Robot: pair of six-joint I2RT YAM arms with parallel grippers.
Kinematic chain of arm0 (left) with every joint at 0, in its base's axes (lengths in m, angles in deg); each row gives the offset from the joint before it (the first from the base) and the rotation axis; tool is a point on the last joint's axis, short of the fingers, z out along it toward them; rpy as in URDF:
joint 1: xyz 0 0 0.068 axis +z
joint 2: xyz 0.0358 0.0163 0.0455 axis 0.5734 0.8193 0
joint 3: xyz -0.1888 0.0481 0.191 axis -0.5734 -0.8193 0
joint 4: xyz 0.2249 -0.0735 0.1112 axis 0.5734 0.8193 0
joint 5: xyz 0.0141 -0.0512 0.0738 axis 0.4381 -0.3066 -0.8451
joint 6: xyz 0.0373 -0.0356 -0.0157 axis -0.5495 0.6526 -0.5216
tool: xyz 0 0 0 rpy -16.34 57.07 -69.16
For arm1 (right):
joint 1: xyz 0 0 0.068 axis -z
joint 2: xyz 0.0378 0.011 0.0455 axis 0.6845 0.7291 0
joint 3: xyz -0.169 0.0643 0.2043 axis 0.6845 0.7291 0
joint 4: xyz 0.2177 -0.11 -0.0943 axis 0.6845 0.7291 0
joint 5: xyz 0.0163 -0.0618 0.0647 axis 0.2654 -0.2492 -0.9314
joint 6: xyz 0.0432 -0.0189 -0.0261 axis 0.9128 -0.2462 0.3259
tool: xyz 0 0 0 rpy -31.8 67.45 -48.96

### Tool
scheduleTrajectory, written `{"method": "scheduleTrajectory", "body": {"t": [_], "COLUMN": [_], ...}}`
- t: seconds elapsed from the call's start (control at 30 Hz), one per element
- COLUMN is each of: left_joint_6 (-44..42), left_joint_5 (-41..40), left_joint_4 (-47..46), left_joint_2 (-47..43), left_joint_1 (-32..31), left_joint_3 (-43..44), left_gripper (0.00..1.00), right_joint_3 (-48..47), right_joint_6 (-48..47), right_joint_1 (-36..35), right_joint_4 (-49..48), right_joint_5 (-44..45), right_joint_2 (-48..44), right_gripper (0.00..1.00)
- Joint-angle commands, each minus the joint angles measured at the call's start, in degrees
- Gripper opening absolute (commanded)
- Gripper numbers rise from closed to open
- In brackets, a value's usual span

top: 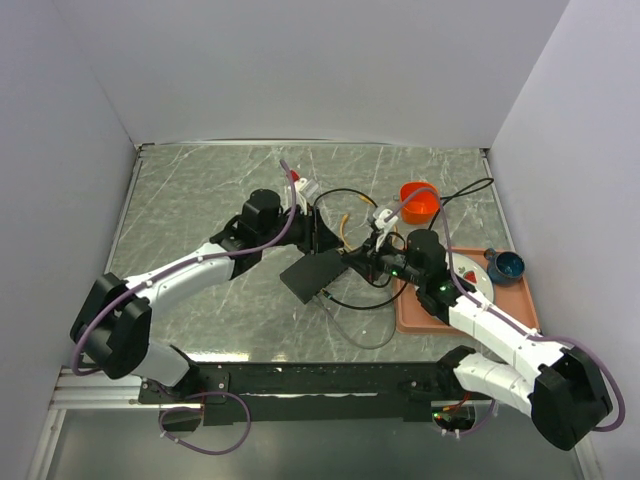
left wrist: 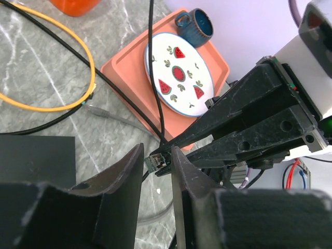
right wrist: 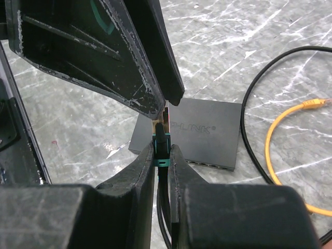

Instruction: Insert the plug into the switch port

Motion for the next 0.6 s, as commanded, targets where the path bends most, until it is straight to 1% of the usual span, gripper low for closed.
{"method": "scheduleTrajectory", "body": {"t": [0.0, 0.1, 0.13, 0.17, 0.27, 0.3, 0.33, 0.37, 0.43, 0.5, 0.53, 0.57], "left_joint_6": [1.72, 1.81, 1.46, 1.19, 0.31, 0.4, 0.58, 0.93, 1.8, 3.2, 3.65, 4.0], "left_joint_5": [3.6, 3.51, 3.08, 2.73, 0.88, 0.79, 0.96, 1.14, 2.01, 2.46, 2.46, 2.55], "left_joint_4": [-2.65, -2.82, -2.04, -1.6, -0.45, -0.71, -1.06, -2.11, -3.08, -5.54, -6.5, -7.73], "left_joint_2": [1.06, 2.11, 2.47, 2.73, 3.52, 3.53, 3.61, 3.7, 3.96, 3.97, 4.05, 4.05], "left_joint_1": [-0.5, -1.03, -1.2, -1.73, -1.99, -2.0, -2.0, -2.0, -2.0, -2.0, -2.0, -1.91], "left_joint_3": [0.74, 1.18, 1.53, 2.05, 2.59, 2.41, 2.32, 2.06, 1.71, 1.27, 0.75, 0.57], "left_gripper": [0.33, 0.35, 0.37, 0.43, 0.46, 0.46, 0.43, 0.4, 0.29, 0.32, 0.39, 0.4], "right_joint_3": [1.76, 2.2, 2.46, 2.72, 2.99, 2.9, 2.64, 2.46, 2.64, 2.9, 2.99, 2.99], "right_joint_6": [1.12, 2.0, 2.26, 2.53, 2.36, 2.35, 2.27, 2.01, 2.0, 2.27, 2.44, 2.44], "right_joint_1": [-0.04, -0.13, -0.13, -0.04, -0.04, -0.04, -0.04, -0.04, -0.04, -0.04, -0.04, -0.13], "right_joint_4": [-3.85, -4.65, -5.43, -5.53, -5.62, -5.44, -4.92, -4.74, -5.09, -5.53, -5.53, -5.44], "right_joint_5": [4.09, 4.09, 4.09, 4.35, 4.36, 4.09, 3.92, 3.74, 3.04, 2.25, 2.16, 2.07], "right_joint_2": [-2.84, -3.29, -3.38, -3.55, -4.25, -4.26, -4.17, -3.99, -3.82, -3.64, -3.55, -3.38], "right_gripper": [0.0, 0.0, 0.0, 0.0, 0.0, 0.0, 0.0, 0.0, 0.0, 0.0, 0.0, 0.0]}}
